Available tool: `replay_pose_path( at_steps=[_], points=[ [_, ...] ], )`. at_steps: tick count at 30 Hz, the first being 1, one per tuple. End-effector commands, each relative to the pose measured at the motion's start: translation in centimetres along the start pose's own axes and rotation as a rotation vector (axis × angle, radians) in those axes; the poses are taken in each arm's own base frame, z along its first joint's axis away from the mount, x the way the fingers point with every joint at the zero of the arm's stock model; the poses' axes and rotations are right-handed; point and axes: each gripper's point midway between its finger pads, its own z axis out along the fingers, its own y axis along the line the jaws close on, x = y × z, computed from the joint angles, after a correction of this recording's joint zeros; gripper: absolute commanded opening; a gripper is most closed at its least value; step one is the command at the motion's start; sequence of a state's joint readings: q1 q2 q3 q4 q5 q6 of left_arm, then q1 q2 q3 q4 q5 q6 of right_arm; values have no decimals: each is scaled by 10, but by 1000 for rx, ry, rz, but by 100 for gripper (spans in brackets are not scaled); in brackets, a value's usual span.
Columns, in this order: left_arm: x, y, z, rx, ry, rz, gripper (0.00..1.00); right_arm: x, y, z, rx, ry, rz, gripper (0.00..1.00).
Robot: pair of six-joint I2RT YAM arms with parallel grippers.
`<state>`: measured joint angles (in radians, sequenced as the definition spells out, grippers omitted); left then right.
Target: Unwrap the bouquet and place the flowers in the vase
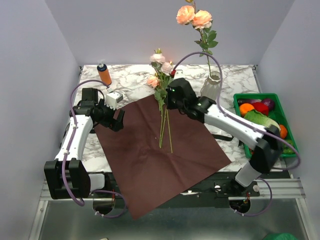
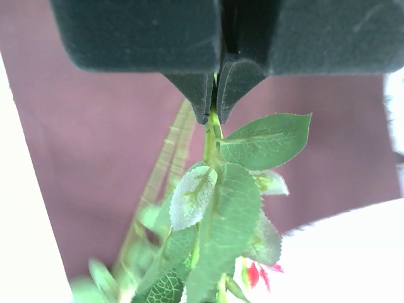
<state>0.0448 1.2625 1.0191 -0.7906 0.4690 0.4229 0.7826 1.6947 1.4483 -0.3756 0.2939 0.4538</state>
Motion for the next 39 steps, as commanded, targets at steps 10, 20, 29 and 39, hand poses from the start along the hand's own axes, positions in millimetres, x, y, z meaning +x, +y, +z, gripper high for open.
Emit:
replay_pose_path(
  at_steps=[10, 20, 29, 39],
  points=[
    [-15, -9, -17, 29, -46, 15, 98, -187, -52, -263, 112, -941, -148, 1],
    [-31, -18, -24, 87, -69, -12, 98, -257, -144, -313, 510, -1202, -68, 1],
    [-30, -16, -27, 76, -54, 8, 98, -280, -180, -293, 629, -1274, -65, 1],
    [-30, -9, -20, 75, -22, 9, 98, -310, -199, -260, 673, -1286, -83, 1]
  ],
)
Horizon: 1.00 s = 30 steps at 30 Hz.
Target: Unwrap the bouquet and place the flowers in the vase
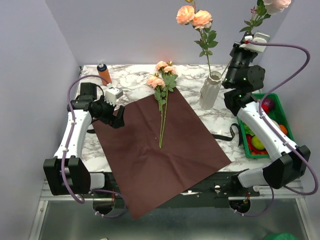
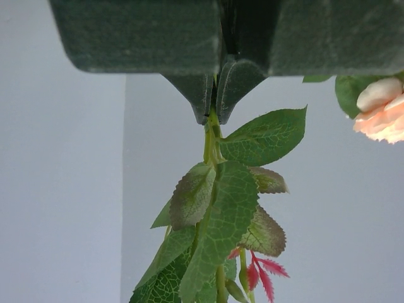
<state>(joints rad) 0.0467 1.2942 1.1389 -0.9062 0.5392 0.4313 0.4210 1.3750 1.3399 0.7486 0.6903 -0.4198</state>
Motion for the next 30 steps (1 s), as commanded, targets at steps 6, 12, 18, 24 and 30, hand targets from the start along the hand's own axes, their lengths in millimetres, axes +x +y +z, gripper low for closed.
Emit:
replay_pose_path(
  at_steps=[6, 12, 18, 24, 30],
  points=[
    [-12, 7, -2, 2, -4, 16, 98, 5, 9, 28, 32, -55, 56, 1],
    [-15, 8, 0, 5, -9, 8, 98, 50, 20, 20, 12, 29, 46, 1],
    [-18, 6, 0, 16, -21, 0, 99, 91, 31, 7, -33, 137, 17, 1],
    [-20, 5, -2, 11, -37, -5, 99, 108, 34, -18, -99, 276, 56, 43],
    [-25, 1, -8, 5, -58, -5, 99, 91, 48, -53, -242, 401, 137, 84]
  ],
)
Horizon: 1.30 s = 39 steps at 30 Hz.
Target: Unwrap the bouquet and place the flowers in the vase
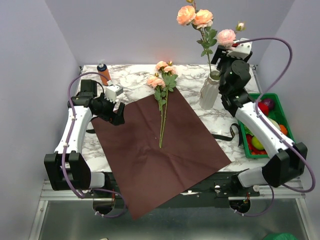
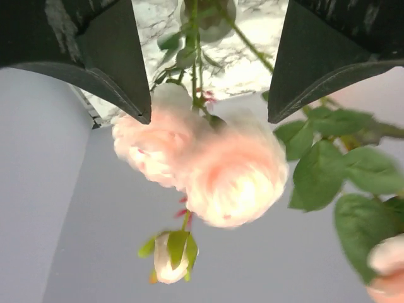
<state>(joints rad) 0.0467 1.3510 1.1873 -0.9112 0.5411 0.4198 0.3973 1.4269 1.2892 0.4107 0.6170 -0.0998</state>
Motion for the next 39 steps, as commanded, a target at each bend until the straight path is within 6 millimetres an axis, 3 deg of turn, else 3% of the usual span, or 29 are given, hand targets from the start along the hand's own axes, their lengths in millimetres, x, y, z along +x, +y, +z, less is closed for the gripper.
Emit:
replay_pose_path(
  at_steps=[1, 2, 4, 6, 7, 10, 11, 13, 14, 15, 18, 21, 22, 25, 26, 28, 29, 30, 34, 36, 39],
  points=[
    [-17, -6, -14, -2, -73, 13, 99, -25, 16, -43, -166, 72, 131, 85],
    [-18, -7, -16, -2, -77, 14, 99, -24, 23, -55, -207, 111, 128, 86],
    [-19, -9, -18, -6, -87, 21, 99, -41, 27, -75, -245, 114, 149, 86],
    [-19, -11, -22, -10, -95, 21, 99, -43, 48, -101, -319, 165, 132, 85],
    [-19, -11, -22, -10, -95, 19, 99, -42, 52, -107, -324, 183, 123, 86],
    [-20, -13, -25, -17, -102, 19, 99, -20, 96, -140, -470, 309, 94, 84],
    [-20, -13, -26, -22, -102, 15, 99, 8, 115, -154, -511, 409, 60, 83],
    [-21, -12, -29, -35, -111, 12, 99, 42, 141, -170, -580, 544, 34, 81],
    [-20, -11, -29, -41, -109, 11, 99, 69, 146, -184, -589, 656, 29, 80],
    [-19, -12, -29, -41, -109, 8, 99, 112, 160, -192, -602, 766, -16, 79],
    [-15, -12, -30, -50, -103, 7, 99, 185, 170, -214, -563, 978, -59, 73],
    [-13, -13, -31, -56, -97, 14, 99, 219, 176, -216, -527, 1039, -95, 67],
    [-13, -13, -32, -58, -98, 18, 99, 242, 178, -217, -508, 1077, -135, 64],
    [-11, -13, -33, -62, -94, 23, 99, 252, 189, -207, -491, 1087, -160, 63],
    [-11, -13, -33, -63, -96, 24, 99, 276, 186, -209, -466, 1139, -209, 63],
    [-10, -13, -31, -61, -93, 24, 99, 276, 197, -196, -455, 1139, -203, 62],
    [-10, -12, -31, -61, -91, 23, 99, 297, 192, -197, -428, 1185, -239, 61],
    [-8, -12, -29, -59, -87, 22, 99, 294, 199, -189, -427, 1174, -224, 61],
    [-6, -10, -26, -62, -82, 25, 99, 315, 203, -178, -401, 1198, -235, 59],
    [-3, -8, -23, -61, -73, 27, 99, 330, 199, -174, -378, 1222, -242, 57],
    [-1, -5, -20, -65, -63, 30, 99, 334, 196, -161, -351, 1224, -223, 55]
  ],
)
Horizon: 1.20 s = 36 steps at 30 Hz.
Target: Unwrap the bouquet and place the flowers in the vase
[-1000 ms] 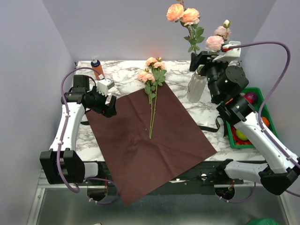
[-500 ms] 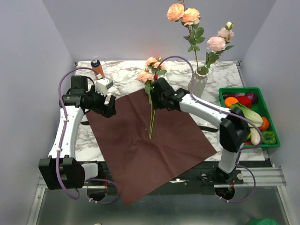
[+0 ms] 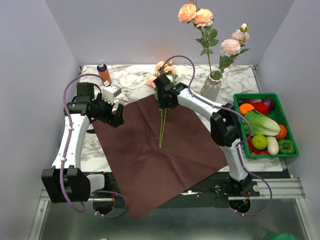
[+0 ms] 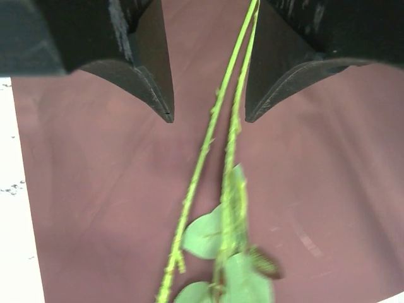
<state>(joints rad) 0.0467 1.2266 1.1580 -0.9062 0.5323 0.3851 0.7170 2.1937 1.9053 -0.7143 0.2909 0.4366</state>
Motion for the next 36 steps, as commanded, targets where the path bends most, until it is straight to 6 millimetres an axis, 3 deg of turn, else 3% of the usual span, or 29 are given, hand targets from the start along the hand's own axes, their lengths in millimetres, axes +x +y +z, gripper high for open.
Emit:
replay_pose_path(
  at_steps=[1, 7, 8, 9, 14, 21, 30, 36],
  points=[
    [6, 7, 4, -17, 13, 17, 99, 10, -15, 20, 39, 76, 23, 54],
    [7, 11, 11, -10, 24, 11, 99, -11, -17, 31, 29, 64, 28, 53],
    [7, 12, 12, -11, 27, 8, 99, -4, -17, 39, 31, 93, 20, 53],
    [7, 13, 13, -11, 28, 7, 99, -12, -14, 38, 23, 78, 24, 53],
    [6, 16, 15, -12, 35, 7, 99, -10, -13, 52, 28, 96, 24, 51],
    [6, 25, 21, -29, 45, 8, 99, -17, -30, 65, 115, 89, 1, 45],
    [5, 24, 25, -11, 39, -3, 99, 13, -35, 77, 125, 177, -18, 49],
    [3, 23, 22, -13, 29, 3, 99, 19, -35, 70, 120, 198, -19, 42]
  ],
)
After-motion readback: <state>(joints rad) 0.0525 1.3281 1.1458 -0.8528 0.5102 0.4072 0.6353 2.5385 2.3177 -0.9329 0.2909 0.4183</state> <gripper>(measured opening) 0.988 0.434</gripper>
